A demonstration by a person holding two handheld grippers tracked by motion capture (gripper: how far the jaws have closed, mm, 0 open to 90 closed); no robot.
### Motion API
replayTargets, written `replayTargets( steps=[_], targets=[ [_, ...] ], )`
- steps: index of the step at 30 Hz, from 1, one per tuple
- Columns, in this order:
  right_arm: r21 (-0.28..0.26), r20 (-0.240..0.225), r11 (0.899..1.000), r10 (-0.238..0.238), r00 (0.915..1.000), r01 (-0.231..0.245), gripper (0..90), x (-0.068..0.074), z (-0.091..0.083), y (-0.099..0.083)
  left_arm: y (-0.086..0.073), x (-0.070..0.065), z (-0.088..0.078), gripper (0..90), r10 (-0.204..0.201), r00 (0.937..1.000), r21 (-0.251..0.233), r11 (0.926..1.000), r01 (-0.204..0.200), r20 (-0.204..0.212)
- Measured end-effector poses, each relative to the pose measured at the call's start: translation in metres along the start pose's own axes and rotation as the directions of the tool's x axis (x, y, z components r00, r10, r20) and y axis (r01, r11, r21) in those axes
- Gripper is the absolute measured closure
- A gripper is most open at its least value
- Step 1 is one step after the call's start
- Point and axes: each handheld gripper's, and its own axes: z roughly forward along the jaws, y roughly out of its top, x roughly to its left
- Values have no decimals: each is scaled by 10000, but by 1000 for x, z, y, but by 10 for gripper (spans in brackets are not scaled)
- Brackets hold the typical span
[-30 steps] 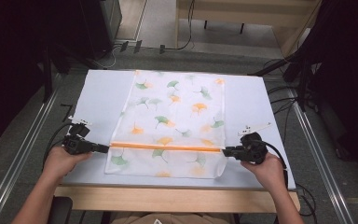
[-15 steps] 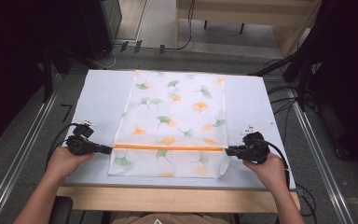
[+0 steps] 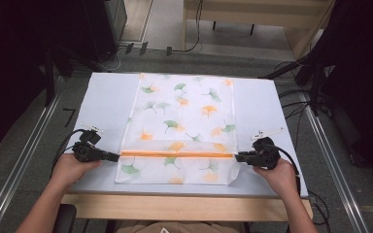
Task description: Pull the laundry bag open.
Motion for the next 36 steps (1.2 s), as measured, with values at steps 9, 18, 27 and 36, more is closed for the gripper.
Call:
replayTargets(
  steps=[9,18,27,36],
  targets=[
    [71,196,9997,237,9995,-238,810,-8,3,-4,3,-2,6,900,55,9999,98,9999,-56,132],
    [230,220,9992,331,9992,-336,805,-8,10,-6,7,2,6,897,24,10000,199,9998,-25,85],
    [-9,157,9998,176,9997,-176,728,-9,11,-8,6,3,7,811,-239,9989,71,9997,236,401],
    [-492,172,9988,12,9999,-4,569,-8,5,-6,6,-1,3,656,-59,9980,-239,9997,74,632]
  ],
)
